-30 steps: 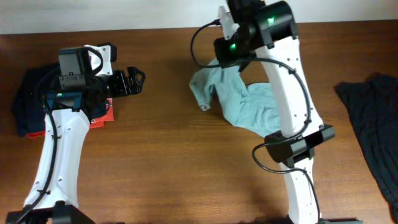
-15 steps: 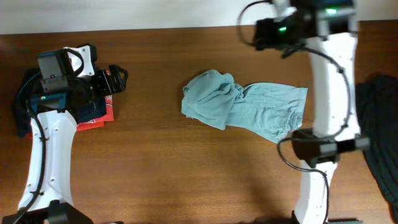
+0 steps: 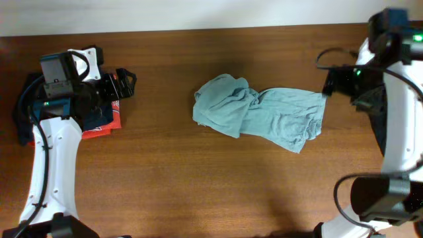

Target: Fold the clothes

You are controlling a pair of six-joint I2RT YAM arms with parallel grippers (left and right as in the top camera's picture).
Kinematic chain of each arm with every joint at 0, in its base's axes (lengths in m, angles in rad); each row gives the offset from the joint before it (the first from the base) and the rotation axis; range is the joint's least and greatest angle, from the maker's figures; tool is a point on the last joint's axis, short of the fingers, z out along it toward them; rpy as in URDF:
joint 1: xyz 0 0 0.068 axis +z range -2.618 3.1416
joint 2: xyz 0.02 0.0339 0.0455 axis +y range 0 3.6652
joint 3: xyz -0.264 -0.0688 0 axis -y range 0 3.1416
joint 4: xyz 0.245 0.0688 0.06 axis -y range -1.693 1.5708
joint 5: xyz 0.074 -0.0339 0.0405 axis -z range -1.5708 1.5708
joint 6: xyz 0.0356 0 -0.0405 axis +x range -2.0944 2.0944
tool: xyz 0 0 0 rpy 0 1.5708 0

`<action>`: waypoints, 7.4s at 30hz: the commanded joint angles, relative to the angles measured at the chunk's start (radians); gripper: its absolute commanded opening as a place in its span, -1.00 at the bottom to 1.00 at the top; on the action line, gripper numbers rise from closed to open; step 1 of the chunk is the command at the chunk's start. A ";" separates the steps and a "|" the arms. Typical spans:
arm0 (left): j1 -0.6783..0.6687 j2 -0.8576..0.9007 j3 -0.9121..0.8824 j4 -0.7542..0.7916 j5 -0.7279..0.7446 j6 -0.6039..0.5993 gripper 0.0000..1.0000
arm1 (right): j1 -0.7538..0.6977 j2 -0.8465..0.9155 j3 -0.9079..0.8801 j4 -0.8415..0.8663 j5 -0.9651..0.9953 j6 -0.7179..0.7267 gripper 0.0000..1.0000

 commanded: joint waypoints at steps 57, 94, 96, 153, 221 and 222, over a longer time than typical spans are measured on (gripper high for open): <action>-0.045 0.074 0.023 -0.006 -0.008 -0.001 0.98 | 0.012 -0.027 0.393 0.109 -0.038 0.014 -0.93; -0.803 0.333 0.023 0.012 -0.501 0.260 0.98 | 0.059 -0.015 0.562 0.094 -0.033 -0.006 -0.92; -0.837 0.350 0.023 0.031 -0.573 0.308 0.97 | 0.059 -0.015 0.562 0.099 -0.033 -0.007 -0.93; -0.619 0.208 0.502 -0.280 -0.933 0.211 -0.99 | -0.021 0.024 0.562 0.027 -0.015 -0.056 -0.92; -0.934 0.488 0.167 -0.218 -0.525 0.406 0.46 | -0.046 0.024 0.561 0.009 -0.040 -0.131 -0.92; -0.930 0.488 0.167 -0.196 -0.532 0.388 0.42 | -0.046 0.024 0.561 0.009 -0.040 -0.131 -0.92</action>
